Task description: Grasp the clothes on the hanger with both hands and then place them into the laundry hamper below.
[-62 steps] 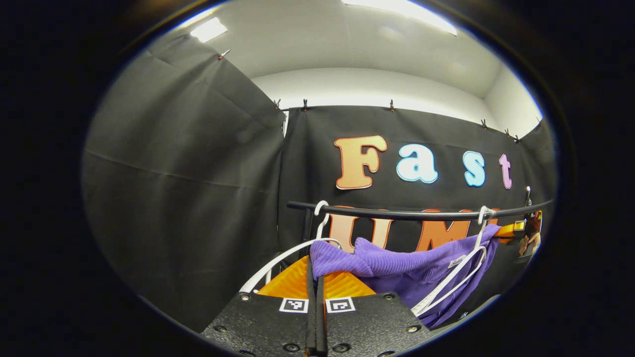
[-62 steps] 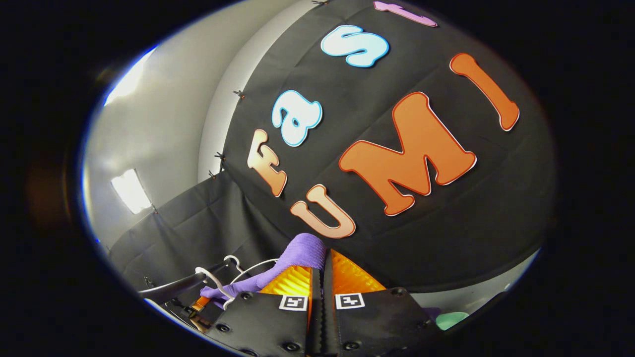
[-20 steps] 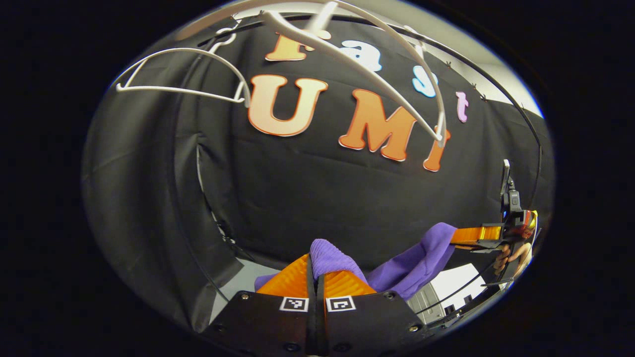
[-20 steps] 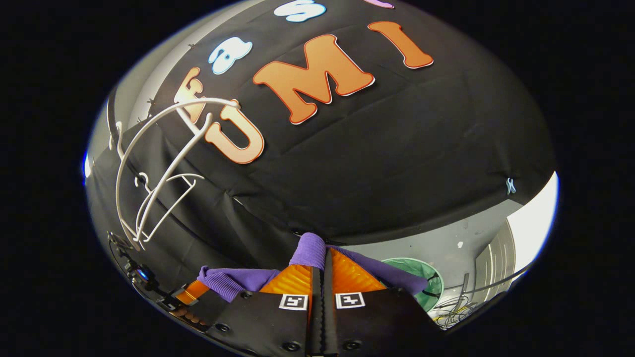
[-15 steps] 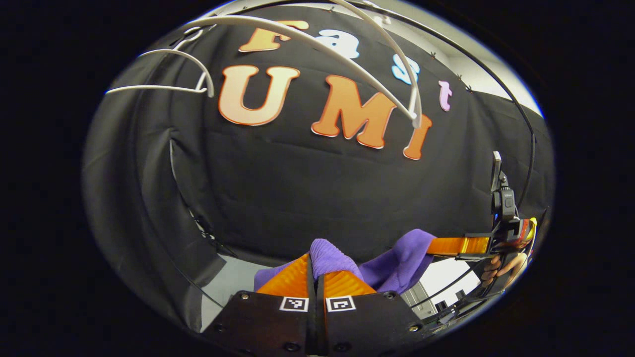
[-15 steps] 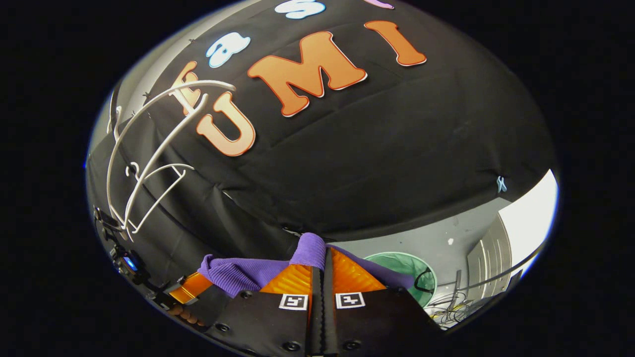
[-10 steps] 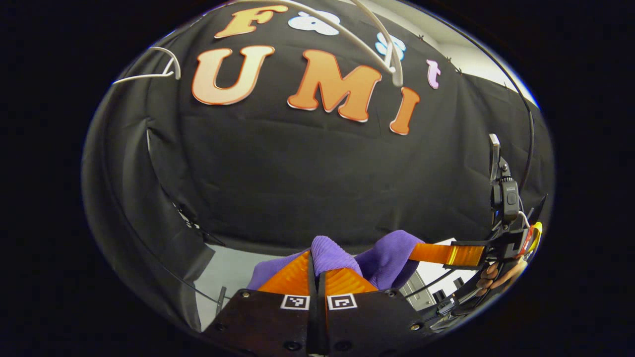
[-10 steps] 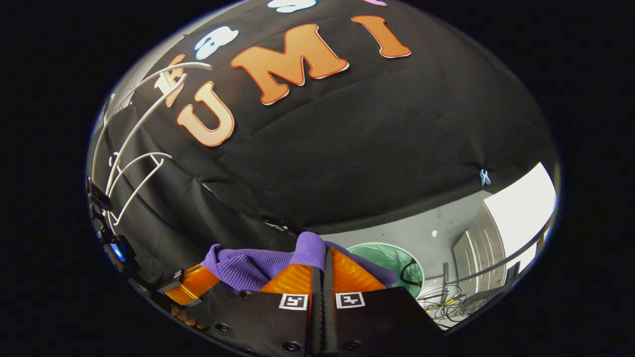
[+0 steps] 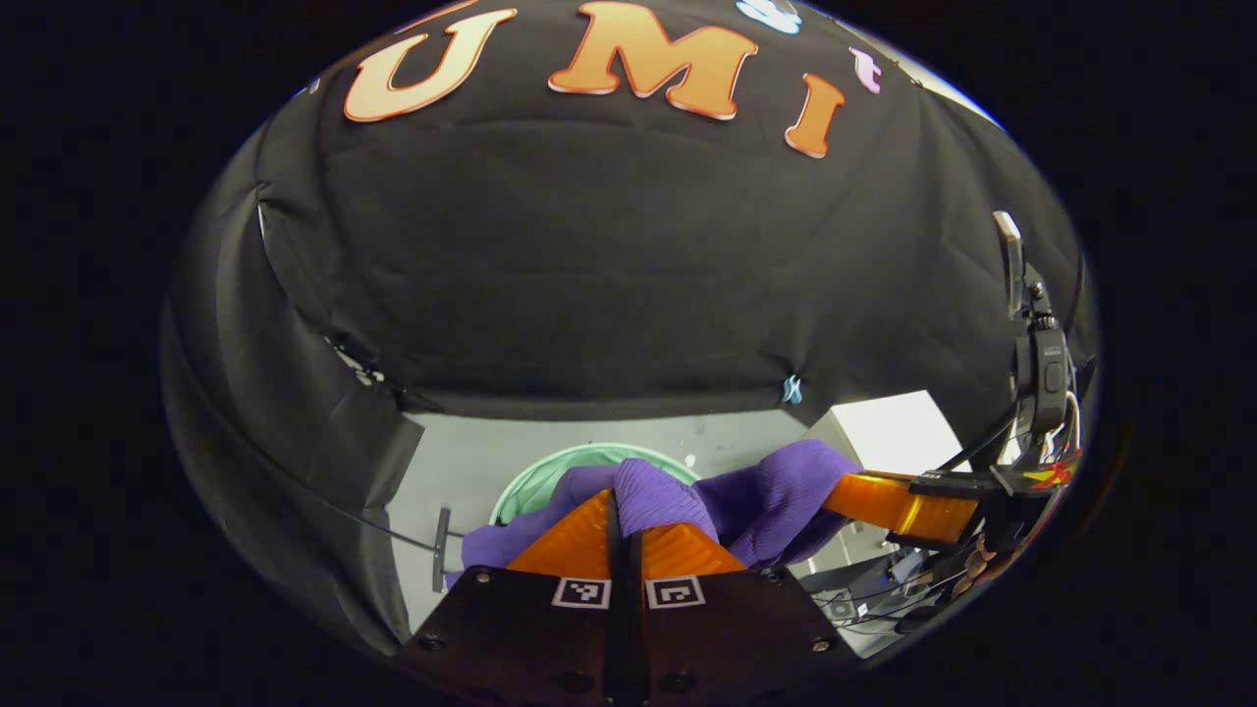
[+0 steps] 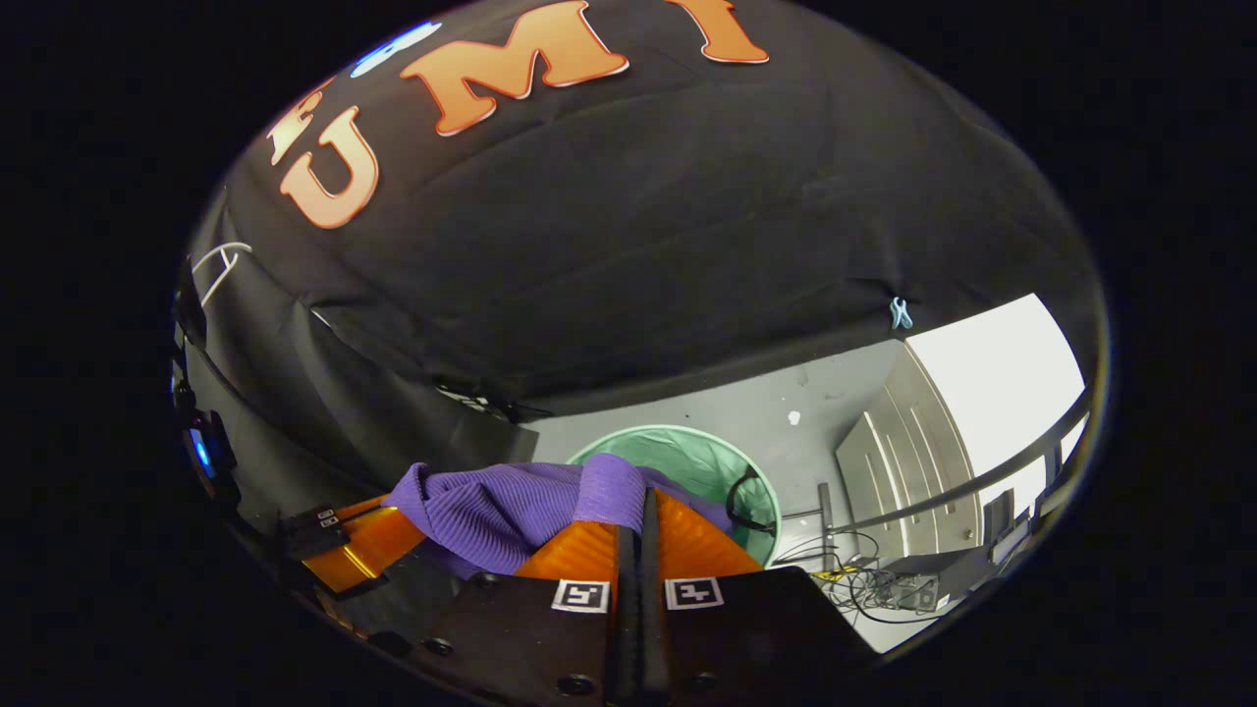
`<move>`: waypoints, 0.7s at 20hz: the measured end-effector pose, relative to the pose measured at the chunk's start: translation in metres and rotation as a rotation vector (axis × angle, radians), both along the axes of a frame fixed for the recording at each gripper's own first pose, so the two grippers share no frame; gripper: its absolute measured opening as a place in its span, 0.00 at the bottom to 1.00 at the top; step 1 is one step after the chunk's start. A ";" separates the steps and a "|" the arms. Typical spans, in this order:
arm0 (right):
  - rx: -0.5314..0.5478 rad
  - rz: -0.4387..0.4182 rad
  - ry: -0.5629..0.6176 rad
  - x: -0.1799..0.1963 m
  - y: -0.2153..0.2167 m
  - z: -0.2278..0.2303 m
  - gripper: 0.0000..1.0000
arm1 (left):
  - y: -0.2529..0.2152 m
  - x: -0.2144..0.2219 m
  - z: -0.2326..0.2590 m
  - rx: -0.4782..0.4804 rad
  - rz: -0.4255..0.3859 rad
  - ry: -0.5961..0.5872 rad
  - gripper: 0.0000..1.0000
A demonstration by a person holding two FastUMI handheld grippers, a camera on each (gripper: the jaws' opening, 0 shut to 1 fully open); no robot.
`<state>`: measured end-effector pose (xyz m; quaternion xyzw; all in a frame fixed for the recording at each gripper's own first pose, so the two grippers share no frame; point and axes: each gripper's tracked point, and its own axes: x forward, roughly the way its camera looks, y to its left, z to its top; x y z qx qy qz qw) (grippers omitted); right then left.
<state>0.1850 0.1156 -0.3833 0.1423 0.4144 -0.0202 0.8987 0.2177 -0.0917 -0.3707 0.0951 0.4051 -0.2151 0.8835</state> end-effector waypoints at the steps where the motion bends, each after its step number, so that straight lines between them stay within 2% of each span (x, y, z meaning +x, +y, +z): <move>1: -0.010 -0.003 0.021 0.001 0.000 -0.011 0.07 | -0.001 0.000 -0.013 0.015 0.009 0.024 0.00; 10: -0.109 -0.015 0.158 -0.010 -0.006 -0.083 0.09 | 0.025 -0.016 -0.039 0.147 0.030 0.160 0.06; 11: -0.109 -0.018 0.180 -0.013 -0.004 -0.086 0.03 | 0.027 -0.020 -0.042 0.156 0.036 0.191 0.09; 12: -0.114 -0.024 0.194 -0.015 -0.006 -0.092 0.13 | 0.028 -0.025 -0.044 0.170 0.048 0.223 0.06; 14: -0.104 -0.028 0.201 -0.018 -0.006 -0.094 0.11 | 0.033 -0.034 -0.042 0.184 0.062 0.253 0.20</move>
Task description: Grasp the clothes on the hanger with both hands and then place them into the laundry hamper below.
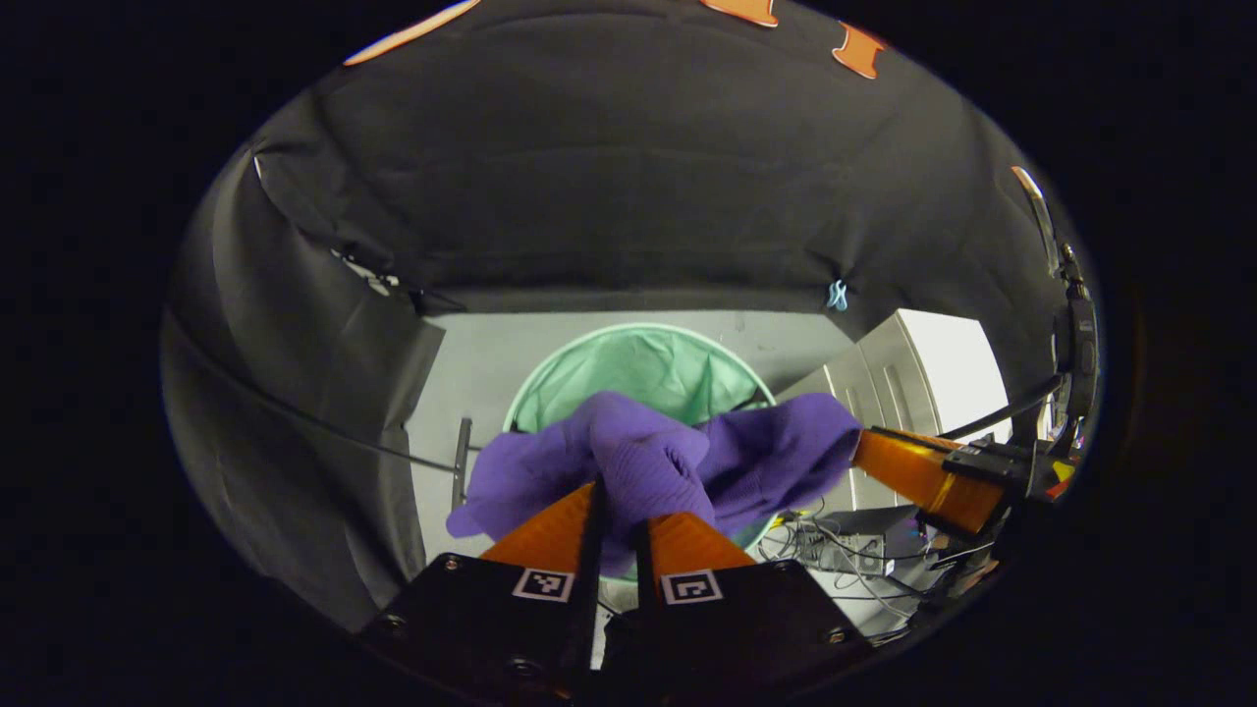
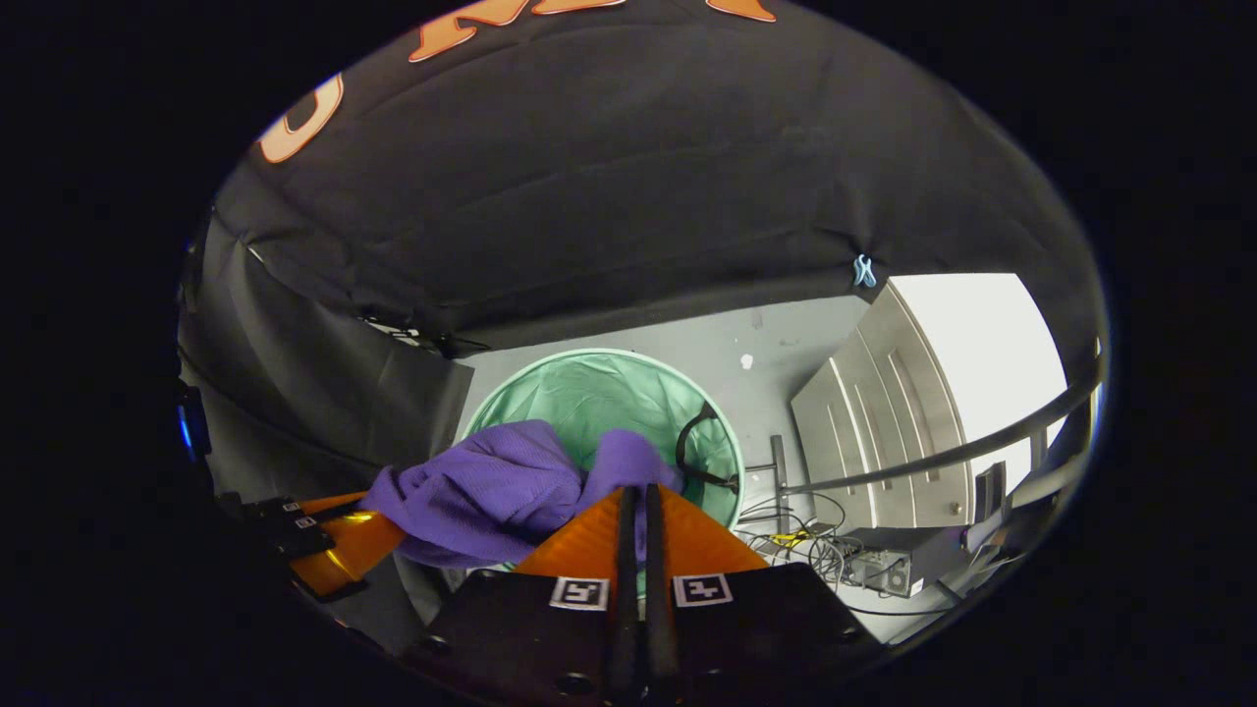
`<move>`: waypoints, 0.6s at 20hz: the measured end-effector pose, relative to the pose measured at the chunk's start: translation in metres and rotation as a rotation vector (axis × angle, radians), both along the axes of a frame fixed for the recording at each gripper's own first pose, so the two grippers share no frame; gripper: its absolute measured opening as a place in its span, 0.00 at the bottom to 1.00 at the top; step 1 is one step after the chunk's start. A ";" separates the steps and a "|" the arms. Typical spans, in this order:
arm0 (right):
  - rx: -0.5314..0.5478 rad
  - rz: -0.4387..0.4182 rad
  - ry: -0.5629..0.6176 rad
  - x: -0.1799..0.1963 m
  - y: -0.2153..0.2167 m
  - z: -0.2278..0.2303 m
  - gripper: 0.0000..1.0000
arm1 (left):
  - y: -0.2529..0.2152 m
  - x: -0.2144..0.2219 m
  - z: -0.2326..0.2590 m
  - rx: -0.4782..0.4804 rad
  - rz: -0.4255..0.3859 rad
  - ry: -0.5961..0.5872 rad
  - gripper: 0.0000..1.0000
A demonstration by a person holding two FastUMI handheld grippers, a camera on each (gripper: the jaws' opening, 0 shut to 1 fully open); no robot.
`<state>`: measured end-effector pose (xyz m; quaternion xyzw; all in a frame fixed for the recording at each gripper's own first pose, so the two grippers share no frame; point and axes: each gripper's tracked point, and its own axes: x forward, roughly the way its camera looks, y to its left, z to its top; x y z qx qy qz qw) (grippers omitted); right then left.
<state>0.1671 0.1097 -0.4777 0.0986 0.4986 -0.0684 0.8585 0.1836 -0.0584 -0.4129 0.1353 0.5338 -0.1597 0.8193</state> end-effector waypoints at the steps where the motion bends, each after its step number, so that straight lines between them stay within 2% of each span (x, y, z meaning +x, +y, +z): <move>1: -0.005 -0.002 -0.003 0.000 -0.002 0.001 0.22 | 0.004 0.001 -0.003 0.003 0.002 -0.008 0.24; 4: -0.031 0.005 -0.019 -0.005 -0.008 0.014 0.62 | 0.004 0.004 0.001 -0.004 -0.001 -0.028 0.70; 6: -0.031 0.006 -0.031 -0.011 -0.009 0.022 0.70 | 0.003 0.005 0.009 -0.015 0.003 -0.047 1.00; 8: -0.037 0.003 -0.054 -0.016 -0.006 0.034 0.80 | 0.006 0.006 0.016 -0.019 0.008 -0.068 0.97; 9: -0.037 0.001 -0.067 -0.018 -0.005 0.041 1.00 | 0.007 0.008 0.021 -0.024 0.013 -0.087 0.97; 12: -0.053 -0.003 -0.113 -0.027 -0.011 0.066 0.99 | 0.000 0.005 0.045 -0.053 0.014 -0.131 1.00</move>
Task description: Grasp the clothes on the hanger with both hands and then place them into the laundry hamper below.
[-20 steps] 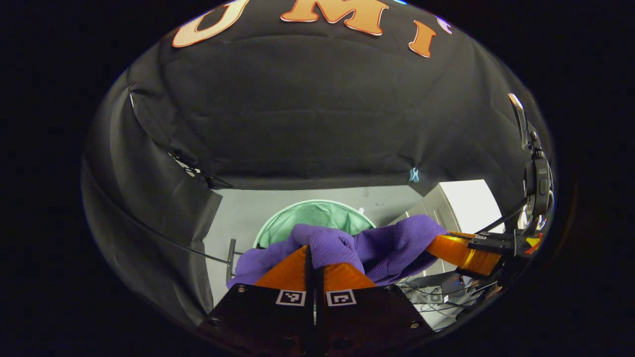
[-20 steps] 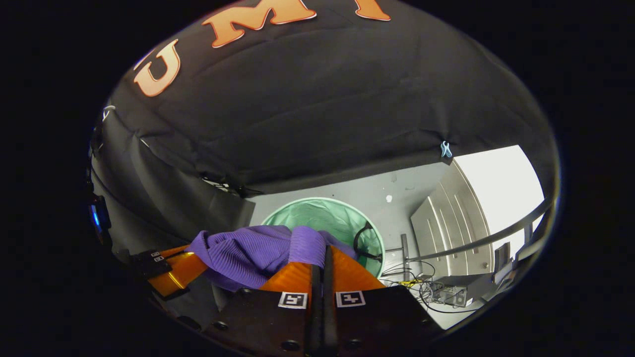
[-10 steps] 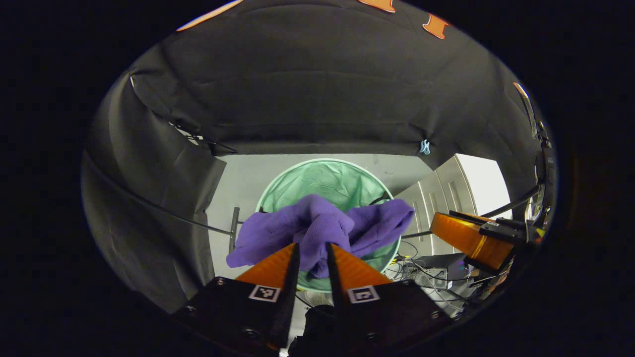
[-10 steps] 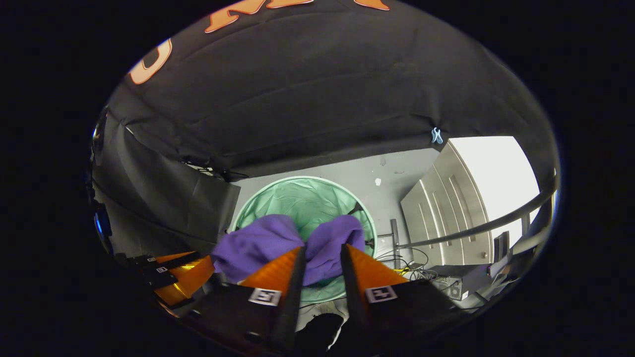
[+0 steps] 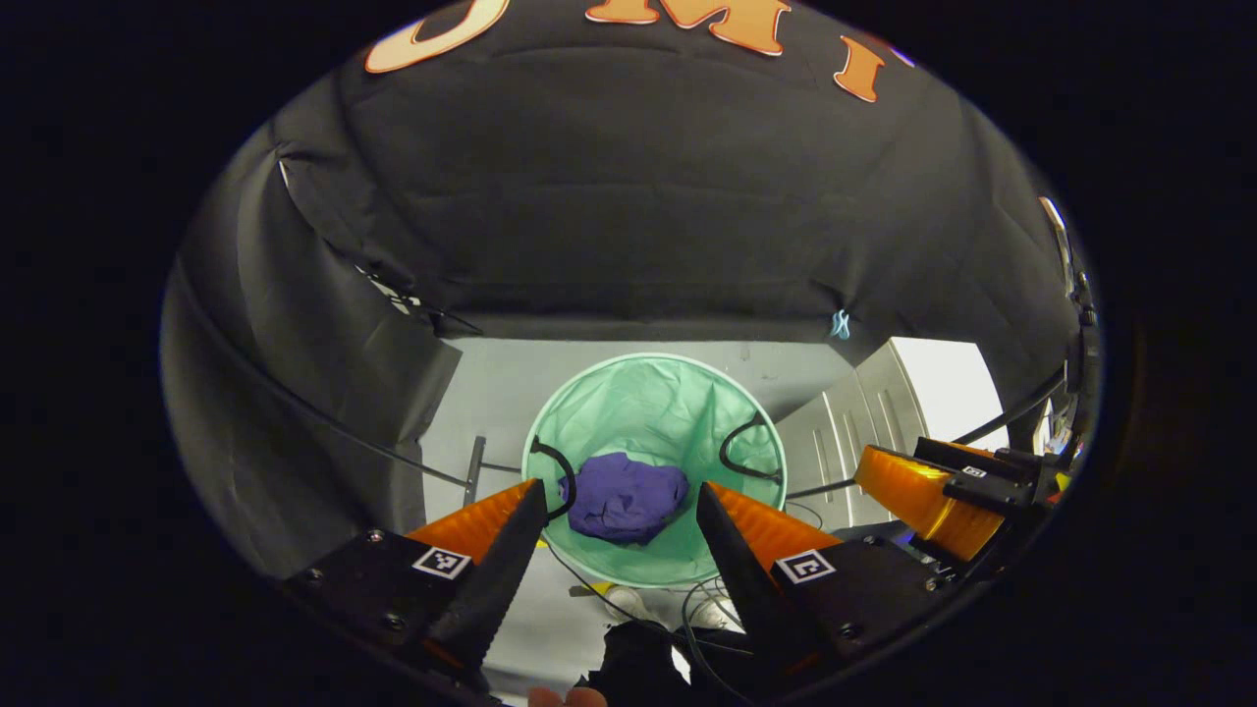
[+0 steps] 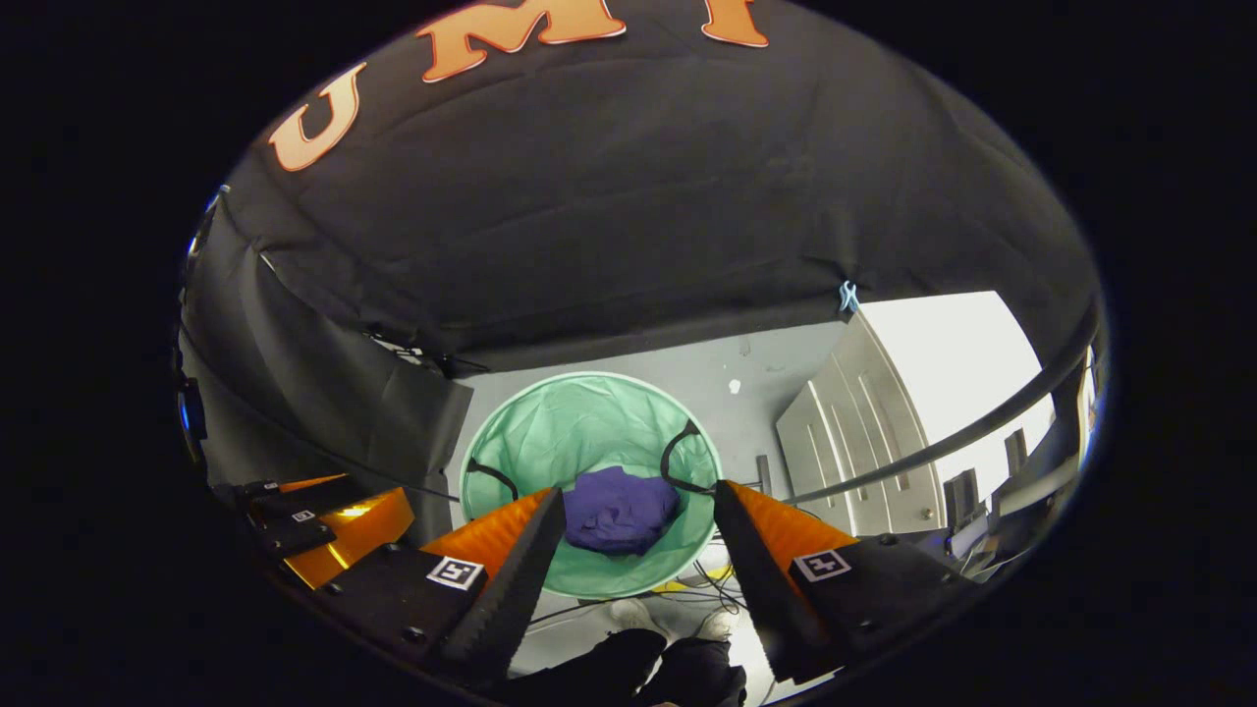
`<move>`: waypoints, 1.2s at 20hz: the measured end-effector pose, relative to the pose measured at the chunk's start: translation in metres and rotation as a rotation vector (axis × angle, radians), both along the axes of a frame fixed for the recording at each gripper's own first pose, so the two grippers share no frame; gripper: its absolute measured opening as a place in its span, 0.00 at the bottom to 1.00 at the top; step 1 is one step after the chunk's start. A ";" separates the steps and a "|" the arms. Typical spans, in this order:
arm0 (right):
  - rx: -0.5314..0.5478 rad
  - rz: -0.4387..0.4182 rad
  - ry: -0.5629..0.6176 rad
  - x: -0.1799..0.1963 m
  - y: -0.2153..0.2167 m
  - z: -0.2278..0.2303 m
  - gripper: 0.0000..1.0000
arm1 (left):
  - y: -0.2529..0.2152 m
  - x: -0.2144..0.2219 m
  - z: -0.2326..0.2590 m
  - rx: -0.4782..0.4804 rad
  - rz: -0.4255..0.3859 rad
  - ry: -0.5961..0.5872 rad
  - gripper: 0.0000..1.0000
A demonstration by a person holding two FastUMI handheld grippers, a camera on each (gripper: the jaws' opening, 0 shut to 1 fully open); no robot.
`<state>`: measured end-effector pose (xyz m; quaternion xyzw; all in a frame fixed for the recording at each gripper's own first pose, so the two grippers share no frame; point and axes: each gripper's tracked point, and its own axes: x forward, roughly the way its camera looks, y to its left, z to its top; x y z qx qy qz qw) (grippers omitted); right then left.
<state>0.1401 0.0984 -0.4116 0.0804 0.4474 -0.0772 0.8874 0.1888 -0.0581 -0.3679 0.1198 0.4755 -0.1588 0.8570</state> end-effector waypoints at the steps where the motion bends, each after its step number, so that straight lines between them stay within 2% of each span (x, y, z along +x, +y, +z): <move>1: -0.006 -0.004 -0.020 -0.002 -0.003 0.009 0.99 | -0.002 -0.006 0.010 -0.012 -0.005 -0.009 1.00; 6: -0.041 -0.023 -0.138 -0.013 -0.023 0.072 0.99 | -0.008 -0.020 0.056 -0.042 -0.021 -0.085 0.98; 10: -0.086 -0.028 -0.257 -0.030 -0.045 0.127 0.99 | -0.012 -0.028 0.101 -0.081 -0.009 -0.199 0.98; 17: -0.168 0.014 -0.404 -0.069 -0.073 0.213 0.99 | -0.029 -0.058 0.191 -0.170 0.007 -0.384 0.98; 24: -0.158 0.053 -0.599 -0.114 -0.083 0.311 0.99 | -0.050 -0.092 0.294 -0.235 0.015 -0.614 0.97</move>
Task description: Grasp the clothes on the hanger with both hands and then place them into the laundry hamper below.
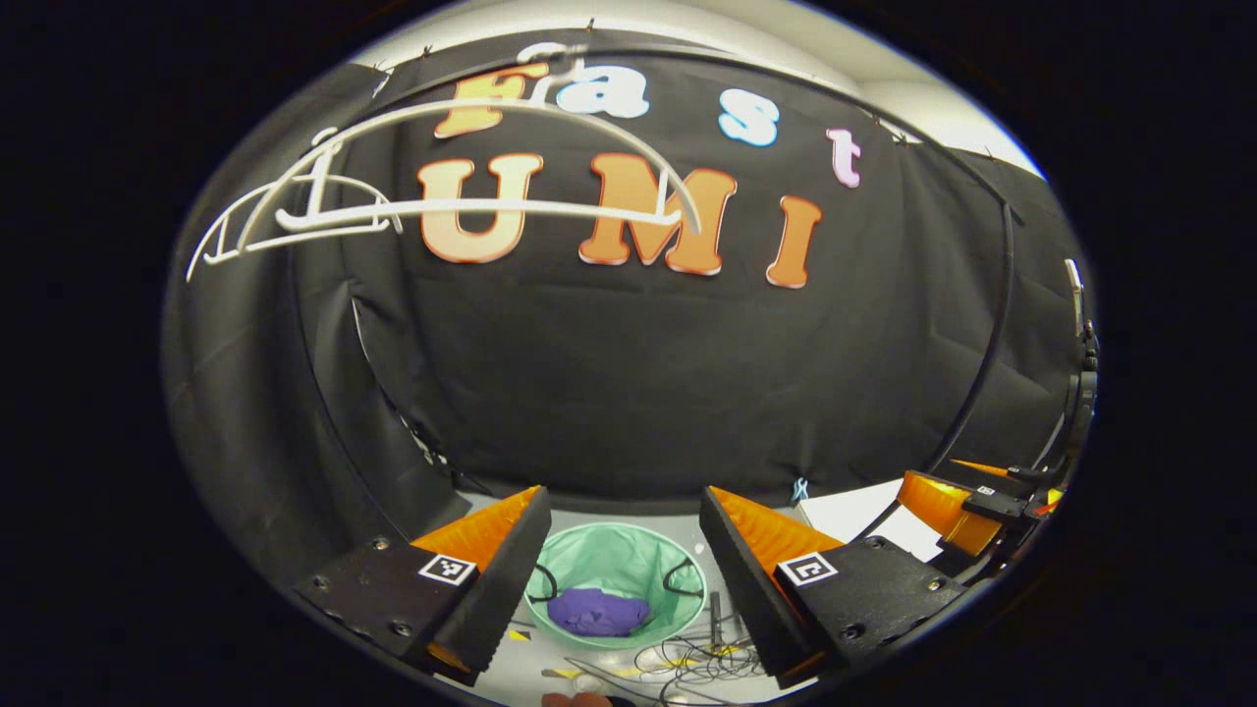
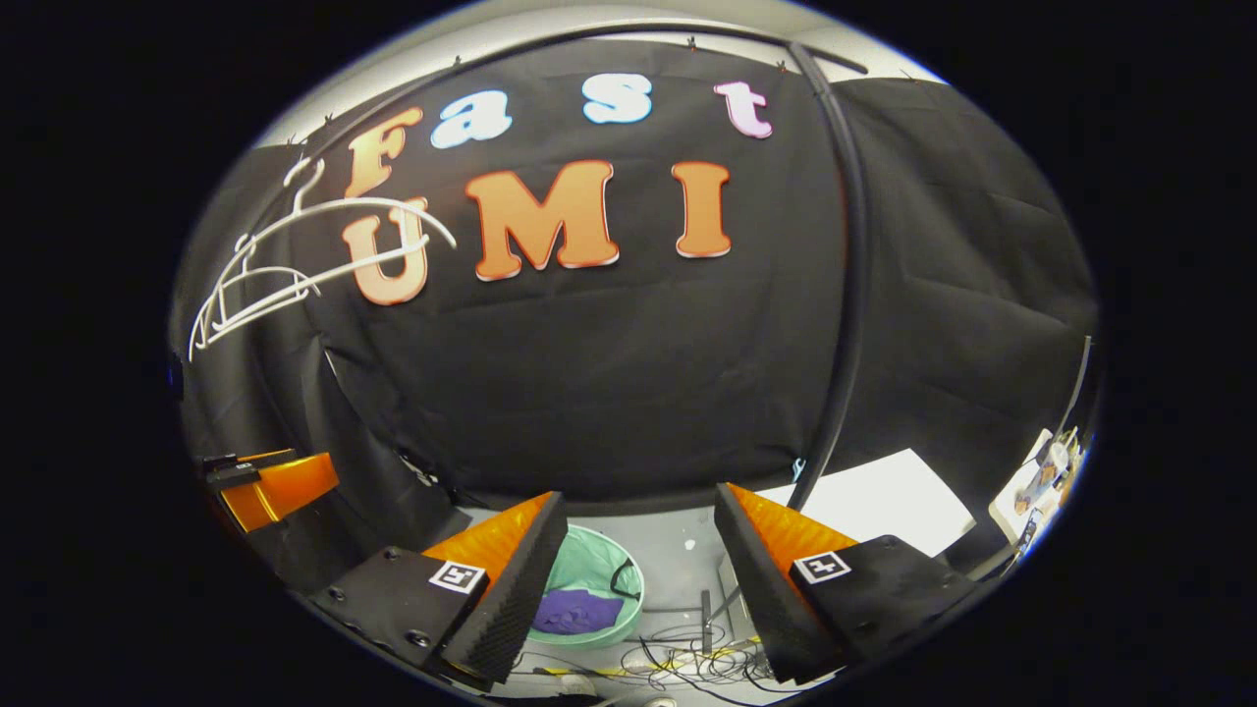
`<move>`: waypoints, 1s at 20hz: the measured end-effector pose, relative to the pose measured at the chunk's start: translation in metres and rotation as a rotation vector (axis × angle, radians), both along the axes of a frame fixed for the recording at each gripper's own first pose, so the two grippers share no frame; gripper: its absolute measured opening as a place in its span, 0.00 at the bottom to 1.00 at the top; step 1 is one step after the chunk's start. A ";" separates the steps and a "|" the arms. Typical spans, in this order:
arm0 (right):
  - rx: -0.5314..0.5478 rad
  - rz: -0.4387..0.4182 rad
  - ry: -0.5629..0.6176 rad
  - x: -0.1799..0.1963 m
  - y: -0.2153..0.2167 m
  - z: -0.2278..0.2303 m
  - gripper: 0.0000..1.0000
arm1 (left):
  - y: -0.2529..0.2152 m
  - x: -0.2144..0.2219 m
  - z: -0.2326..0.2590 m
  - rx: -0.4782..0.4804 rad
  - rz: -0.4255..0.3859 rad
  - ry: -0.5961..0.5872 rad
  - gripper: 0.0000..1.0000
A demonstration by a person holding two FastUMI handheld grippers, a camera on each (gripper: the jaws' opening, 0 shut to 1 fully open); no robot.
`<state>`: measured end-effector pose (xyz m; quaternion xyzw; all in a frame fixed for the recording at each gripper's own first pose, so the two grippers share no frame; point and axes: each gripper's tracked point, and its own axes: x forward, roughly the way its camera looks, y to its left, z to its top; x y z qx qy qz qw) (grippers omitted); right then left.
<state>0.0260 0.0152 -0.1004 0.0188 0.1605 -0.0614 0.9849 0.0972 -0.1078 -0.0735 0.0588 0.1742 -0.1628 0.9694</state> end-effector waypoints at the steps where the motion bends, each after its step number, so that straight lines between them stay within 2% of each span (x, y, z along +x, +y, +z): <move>1: -0.009 0.005 -0.031 -0.007 -0.004 0.015 0.99 | -0.001 -0.004 0.012 -0.010 0.008 -0.027 0.97; 3: -0.015 0.019 -0.082 -0.022 -0.012 0.042 0.98 | -0.001 -0.023 0.034 -0.032 0.026 -0.053 0.96; 9: -0.045 0.064 -0.163 -0.055 -0.031 0.085 0.98 | 0.016 -0.059 0.095 -0.061 0.088 -0.196 0.96; 10: -0.049 0.069 -0.169 -0.058 -0.033 0.090 0.89 | 0.018 -0.064 0.100 -0.062 0.101 -0.207 0.94; 16: -0.037 0.064 -0.202 -0.050 -0.042 0.107 0.89 | 0.047 -0.064 0.127 -0.045 0.167 -0.270 0.93; 19: -0.042 0.051 -0.232 -0.041 -0.039 0.115 0.89 | 0.053 -0.050 0.130 -0.045 0.168 -0.276 0.93; 20: -0.040 0.048 -0.240 -0.039 -0.036 0.118 0.89 | 0.055 -0.044 0.133 -0.050 0.164 -0.281 0.96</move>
